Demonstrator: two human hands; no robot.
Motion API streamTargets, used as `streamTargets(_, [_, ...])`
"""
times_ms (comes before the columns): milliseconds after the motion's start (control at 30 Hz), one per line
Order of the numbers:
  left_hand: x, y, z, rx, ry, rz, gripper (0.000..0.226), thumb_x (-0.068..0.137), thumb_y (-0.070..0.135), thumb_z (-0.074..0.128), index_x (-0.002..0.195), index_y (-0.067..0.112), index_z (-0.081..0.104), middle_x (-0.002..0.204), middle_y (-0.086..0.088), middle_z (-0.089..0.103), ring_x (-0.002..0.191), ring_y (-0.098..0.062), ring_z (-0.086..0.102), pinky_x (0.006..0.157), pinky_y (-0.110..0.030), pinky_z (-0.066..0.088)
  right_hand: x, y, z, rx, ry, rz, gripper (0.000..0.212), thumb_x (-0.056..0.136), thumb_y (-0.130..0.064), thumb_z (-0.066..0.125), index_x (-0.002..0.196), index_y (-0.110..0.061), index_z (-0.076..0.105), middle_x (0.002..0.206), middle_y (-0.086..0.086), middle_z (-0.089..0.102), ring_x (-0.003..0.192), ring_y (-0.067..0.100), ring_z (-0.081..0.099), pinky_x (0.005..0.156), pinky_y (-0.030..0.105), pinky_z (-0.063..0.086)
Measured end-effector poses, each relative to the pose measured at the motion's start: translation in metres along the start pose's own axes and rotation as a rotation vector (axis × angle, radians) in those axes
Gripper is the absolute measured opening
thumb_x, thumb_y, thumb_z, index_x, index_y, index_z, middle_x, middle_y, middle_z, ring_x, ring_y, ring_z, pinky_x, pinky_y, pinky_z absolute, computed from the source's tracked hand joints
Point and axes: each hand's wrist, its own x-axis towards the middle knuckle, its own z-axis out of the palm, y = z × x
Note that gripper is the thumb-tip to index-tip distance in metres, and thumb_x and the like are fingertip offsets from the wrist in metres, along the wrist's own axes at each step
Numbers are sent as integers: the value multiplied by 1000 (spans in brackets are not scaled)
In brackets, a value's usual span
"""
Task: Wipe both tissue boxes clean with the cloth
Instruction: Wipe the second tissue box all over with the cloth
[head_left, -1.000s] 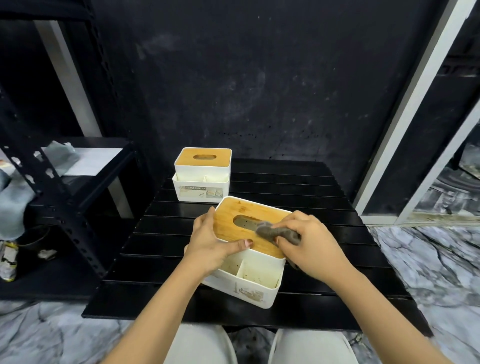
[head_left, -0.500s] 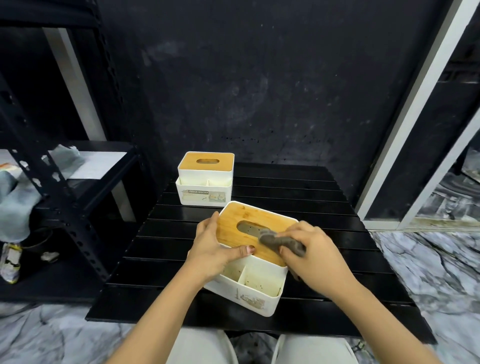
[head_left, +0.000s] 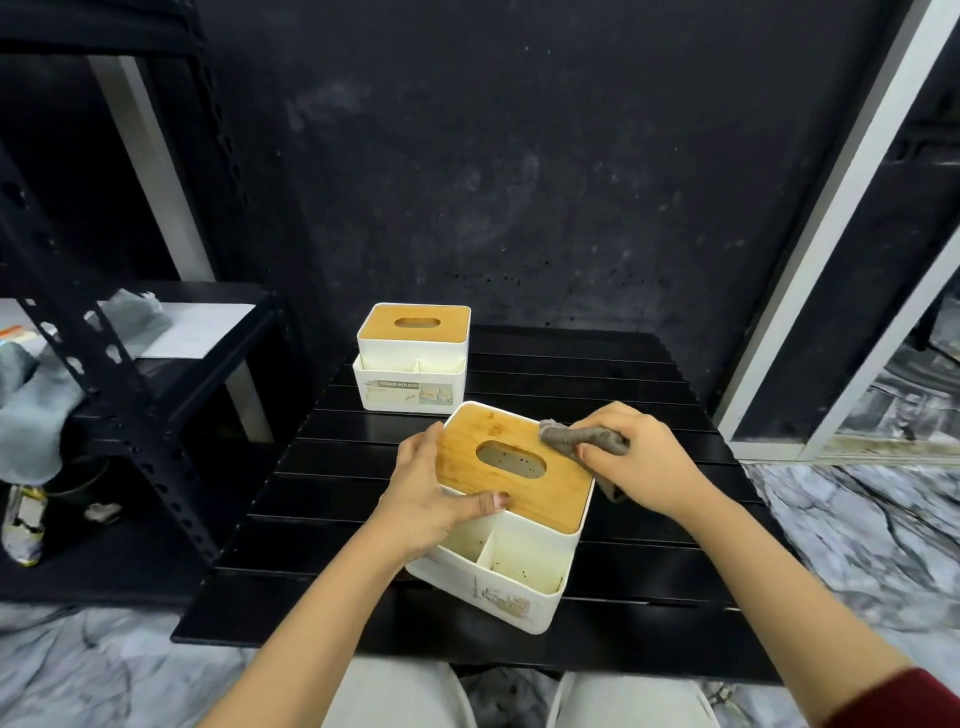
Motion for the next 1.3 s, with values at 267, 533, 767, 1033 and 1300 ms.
streamTargets(267, [13,-12,-9,-56,188,22,78,66,31,82,136,24,47,134,2,42,125,-15,42,103,-31,37,-29,-6,-6,-28,6,-7,24,80,-14,65,92,-34,70,90,-13,59,85,5,58,74,23,50])
streamTargets(533, [2,-5,22,118,207,15,76,75,66,59,140,33,39,142,6,43,134,-18,37,111,-50,30,-48,-19,18,-123,228,117,17,83,-23,61,94,-31,71,87,-9,55,77,7,56,65,22,48])
streamTargets(767, [-3,1,31,220,121,28,103,66,67,68,147,34,15,148,12,29,136,-18,31,115,-50,19,-54,-20,15,-17,79,-12,22,79,-16,65,93,-32,73,85,-11,59,79,4,58,68,19,48])
streamTargets(1033, [-4,-2,29,89,81,48,113,51,71,70,146,36,20,141,15,34,125,-13,44,105,-43,41,-5,-10,6,-70,-30,-17,20,83,-16,62,96,-29,70,96,-10,58,88,10,58,78,34,52])
streamTargets(1300, [-3,-4,30,95,92,20,114,62,59,76,150,30,11,146,12,27,131,-13,37,109,-45,36,52,-1,14,-162,15,15,22,87,-22,57,104,-31,67,107,-3,59,98,18,55,82,43,51])
